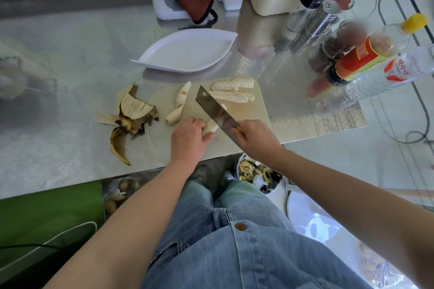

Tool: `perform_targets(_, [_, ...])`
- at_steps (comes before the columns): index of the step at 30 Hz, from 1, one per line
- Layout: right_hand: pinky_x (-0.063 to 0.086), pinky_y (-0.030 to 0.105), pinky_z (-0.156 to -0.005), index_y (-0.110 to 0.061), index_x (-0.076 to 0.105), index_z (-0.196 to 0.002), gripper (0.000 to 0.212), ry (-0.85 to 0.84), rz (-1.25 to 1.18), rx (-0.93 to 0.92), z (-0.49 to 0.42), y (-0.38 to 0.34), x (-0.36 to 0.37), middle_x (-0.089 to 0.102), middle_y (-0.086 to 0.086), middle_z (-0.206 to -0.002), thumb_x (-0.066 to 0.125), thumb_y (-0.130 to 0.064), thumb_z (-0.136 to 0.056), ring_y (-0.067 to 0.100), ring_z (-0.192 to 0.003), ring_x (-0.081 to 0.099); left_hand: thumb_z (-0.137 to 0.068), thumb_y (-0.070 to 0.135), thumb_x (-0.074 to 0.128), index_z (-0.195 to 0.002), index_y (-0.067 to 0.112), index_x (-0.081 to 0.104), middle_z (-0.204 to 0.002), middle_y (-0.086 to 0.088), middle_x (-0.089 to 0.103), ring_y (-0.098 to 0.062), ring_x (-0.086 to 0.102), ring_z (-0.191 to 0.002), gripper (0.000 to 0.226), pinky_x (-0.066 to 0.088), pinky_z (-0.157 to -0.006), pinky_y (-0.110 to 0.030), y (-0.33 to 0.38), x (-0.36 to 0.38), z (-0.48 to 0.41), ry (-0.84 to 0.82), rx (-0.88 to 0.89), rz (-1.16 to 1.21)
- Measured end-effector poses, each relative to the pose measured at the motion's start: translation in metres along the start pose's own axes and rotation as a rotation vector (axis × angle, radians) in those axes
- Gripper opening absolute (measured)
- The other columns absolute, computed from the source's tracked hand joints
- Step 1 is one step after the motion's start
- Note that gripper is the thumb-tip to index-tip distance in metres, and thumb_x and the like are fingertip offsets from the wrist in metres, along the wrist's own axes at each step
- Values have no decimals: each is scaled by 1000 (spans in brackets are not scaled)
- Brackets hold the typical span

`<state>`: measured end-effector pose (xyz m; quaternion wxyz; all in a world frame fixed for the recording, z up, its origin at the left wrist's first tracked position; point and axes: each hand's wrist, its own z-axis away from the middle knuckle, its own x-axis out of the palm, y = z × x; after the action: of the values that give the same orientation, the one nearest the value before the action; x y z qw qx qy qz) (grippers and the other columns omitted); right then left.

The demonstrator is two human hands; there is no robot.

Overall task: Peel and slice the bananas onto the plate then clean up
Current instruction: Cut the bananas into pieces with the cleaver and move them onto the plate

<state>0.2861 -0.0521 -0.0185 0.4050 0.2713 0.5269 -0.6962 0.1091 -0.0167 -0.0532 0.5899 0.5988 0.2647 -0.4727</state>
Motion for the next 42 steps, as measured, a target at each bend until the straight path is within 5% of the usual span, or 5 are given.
perform_targets(13, [27, 31, -50, -10, 41, -62, 36, 34, -21, -17, 4, 2, 1, 36, -3, -53, 46, -22, -96, 23, -52, 40, -81, 34, 74, -96, 10, 69, -89, -7, 61, -25, 56, -84, 29, 43, -67, -34, 1, -1, 0, -2, -4, 11])
perform_targets(20, [22, 28, -45, -23, 28, -56, 44, 19, -11, -6, 1, -1, -1, 34, -5, -51, 46, -21, -96, 11, -47, 32, -81, 35, 73, -96, 10, 69, -90, -7, 61, -25, 56, -86, 29, 42, -67, -34, 2, -2, 0, -6, -4, 5])
perform_targets(36, [31, 35, -51, -8, 42, -62, 36, 49, -27, -21, 1, 3, 0, 41, 5, -54, 47, -21, -95, 27, -52, 43, -81, 34, 74, -96, 10, 69, -90, -7, 61, -24, 56, -85, 29, 38, -66, -30, 3, -1, -1, 6, -2, 4])
perform_targets(42, [27, 31, -52, -10, 39, -64, 33, 34, -11, -30, -1, 1, -2, 34, -5, -52, 47, -20, -95, 24, -51, 38, -81, 33, 74, -96, 9, 69, -90, -8, 61, -25, 56, -86, 28, 40, -67, -33, 3, -2, -2, 6, -3, 8])
